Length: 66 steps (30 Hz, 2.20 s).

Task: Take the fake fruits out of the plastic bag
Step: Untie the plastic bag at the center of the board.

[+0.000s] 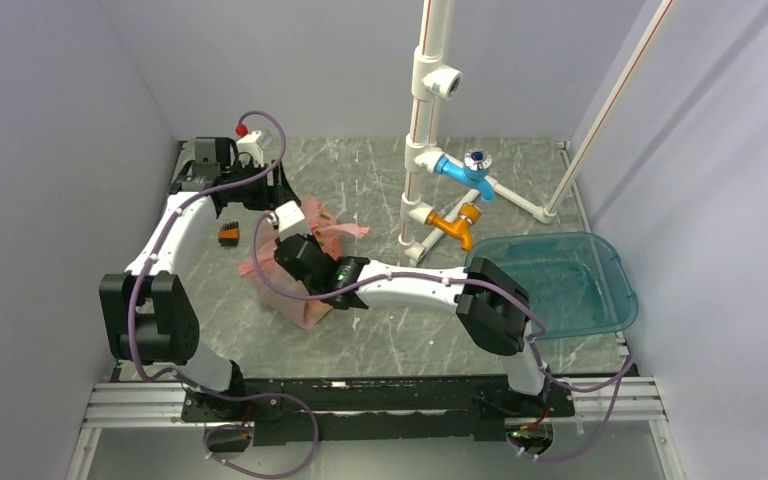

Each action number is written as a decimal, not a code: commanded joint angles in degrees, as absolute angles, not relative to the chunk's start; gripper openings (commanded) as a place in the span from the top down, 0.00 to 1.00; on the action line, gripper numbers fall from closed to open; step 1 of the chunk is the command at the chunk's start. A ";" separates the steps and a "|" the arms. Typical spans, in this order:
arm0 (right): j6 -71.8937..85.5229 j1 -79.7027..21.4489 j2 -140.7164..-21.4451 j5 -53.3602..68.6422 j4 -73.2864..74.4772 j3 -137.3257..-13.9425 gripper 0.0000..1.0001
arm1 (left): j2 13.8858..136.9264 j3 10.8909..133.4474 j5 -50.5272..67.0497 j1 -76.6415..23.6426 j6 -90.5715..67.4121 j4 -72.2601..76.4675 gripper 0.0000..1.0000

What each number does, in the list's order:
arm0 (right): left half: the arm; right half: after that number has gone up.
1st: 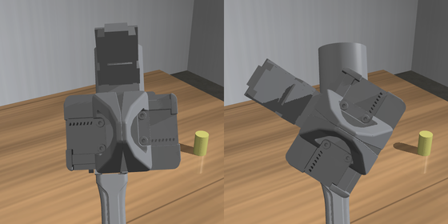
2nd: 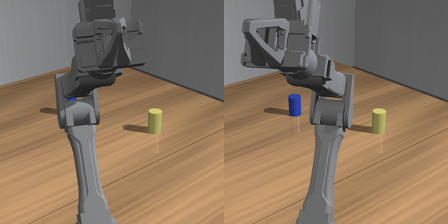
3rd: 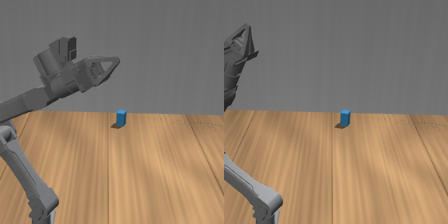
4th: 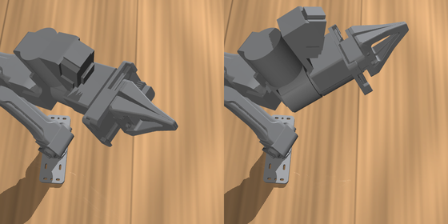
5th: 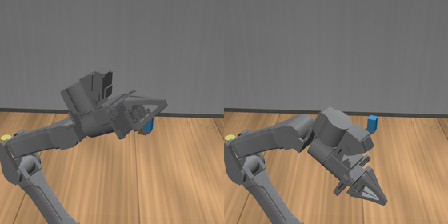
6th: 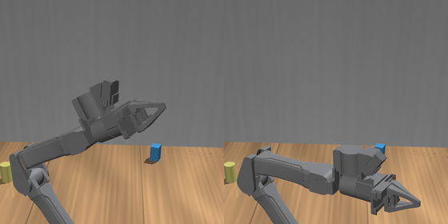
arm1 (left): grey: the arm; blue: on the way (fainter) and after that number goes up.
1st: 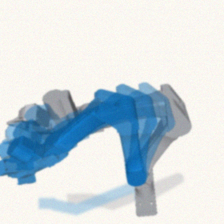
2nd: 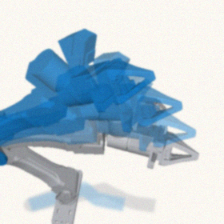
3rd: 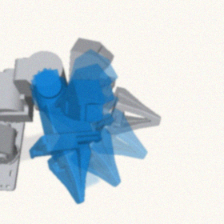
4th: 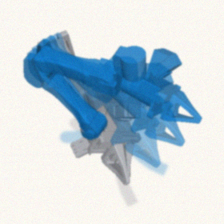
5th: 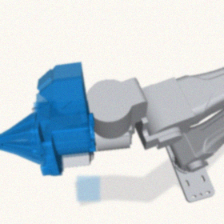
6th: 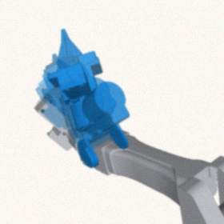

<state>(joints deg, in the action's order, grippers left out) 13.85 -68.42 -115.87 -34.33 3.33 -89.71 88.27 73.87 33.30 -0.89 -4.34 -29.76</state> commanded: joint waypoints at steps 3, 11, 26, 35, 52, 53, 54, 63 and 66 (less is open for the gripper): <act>13.36 -66.60 -109.86 -28.79 -1.99 -84.24 0.91 | 87.19 75.63 36.84 1.21 -5.63 -27.56 0.28; 13.61 -61.52 -106.17 -10.51 -4.14 -78.85 1.00 | 84.96 74.16 37.95 2.08 -5.16 -25.14 0.41; 11.70 -60.84 -104.27 -14.00 -3.47 -79.11 1.00 | 91.36 77.84 40.12 -1.86 -7.81 -32.13 0.34; 12.42 -60.86 -105.33 -14.42 -1.16 -80.77 1.00 | 86.18 75.43 24.23 -6.62 -6.83 -35.12 0.29; 13.70 -61.41 -104.97 -14.98 -0.84 -80.46 1.00 | 86.83 76.16 26.00 -8.22 -4.30 -36.58 0.30; 13.57 -61.45 -104.82 -15.30 -0.40 -80.49 1.00 | 86.91 75.95 25.87 -8.77 -4.26 -36.39 0.31; 13.42 -61.58 -104.66 -15.70 -0.28 -80.58 1.00 | 86.97 75.75 25.54 -9.44 -4.08 -36.23 0.35; 11.64 -64.46 -102.44 -18.60 2.28 -77.51 1.00 | 85.59 75.20 24.58 -6.60 -6.26 -33.17 1.00; 11.30 -66.98 -101.39 -22.37 1.43 -74.81 1.00 | 84.27 74.15 23.52 -5.95 -7.26 -31.82 1.00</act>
